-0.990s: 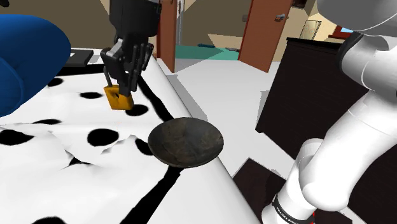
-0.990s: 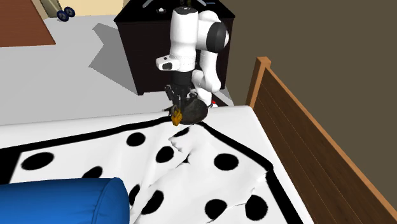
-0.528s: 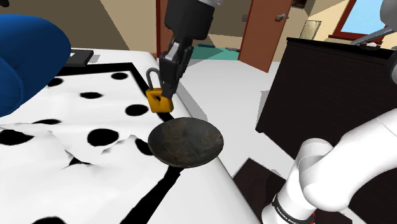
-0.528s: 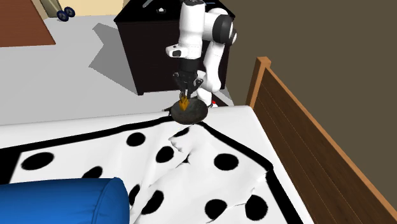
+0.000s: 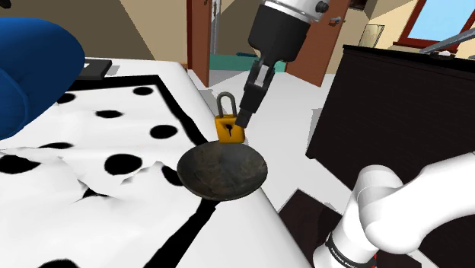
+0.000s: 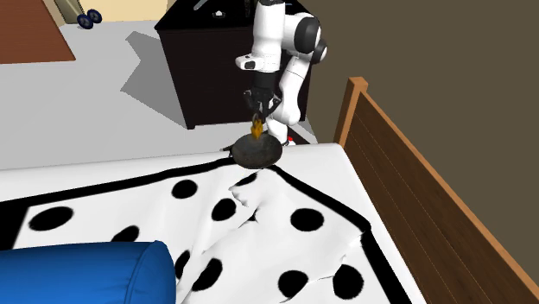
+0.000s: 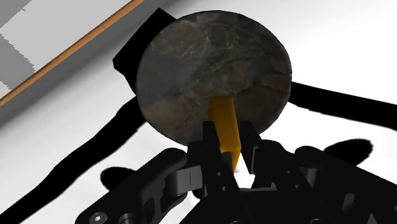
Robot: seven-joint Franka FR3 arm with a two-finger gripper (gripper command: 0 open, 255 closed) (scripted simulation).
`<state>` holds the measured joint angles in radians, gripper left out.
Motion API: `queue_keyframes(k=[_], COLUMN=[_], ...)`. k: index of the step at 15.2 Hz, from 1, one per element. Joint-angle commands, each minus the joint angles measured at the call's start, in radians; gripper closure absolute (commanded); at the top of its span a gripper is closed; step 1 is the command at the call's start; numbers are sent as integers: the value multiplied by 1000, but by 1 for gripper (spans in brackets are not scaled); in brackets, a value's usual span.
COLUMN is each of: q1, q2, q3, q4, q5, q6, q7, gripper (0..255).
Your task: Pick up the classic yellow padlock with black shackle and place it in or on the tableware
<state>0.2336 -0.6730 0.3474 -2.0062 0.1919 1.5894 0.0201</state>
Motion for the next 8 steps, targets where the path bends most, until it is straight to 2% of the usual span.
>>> queue_keyframes(k=[1, 8], q1=[4, 14], q2=[-16, -55], q3=[-1, 8], q4=[-40, -162], q5=[4, 19], q6=[23, 107], q7=[-4, -10], gripper=[255, 255])
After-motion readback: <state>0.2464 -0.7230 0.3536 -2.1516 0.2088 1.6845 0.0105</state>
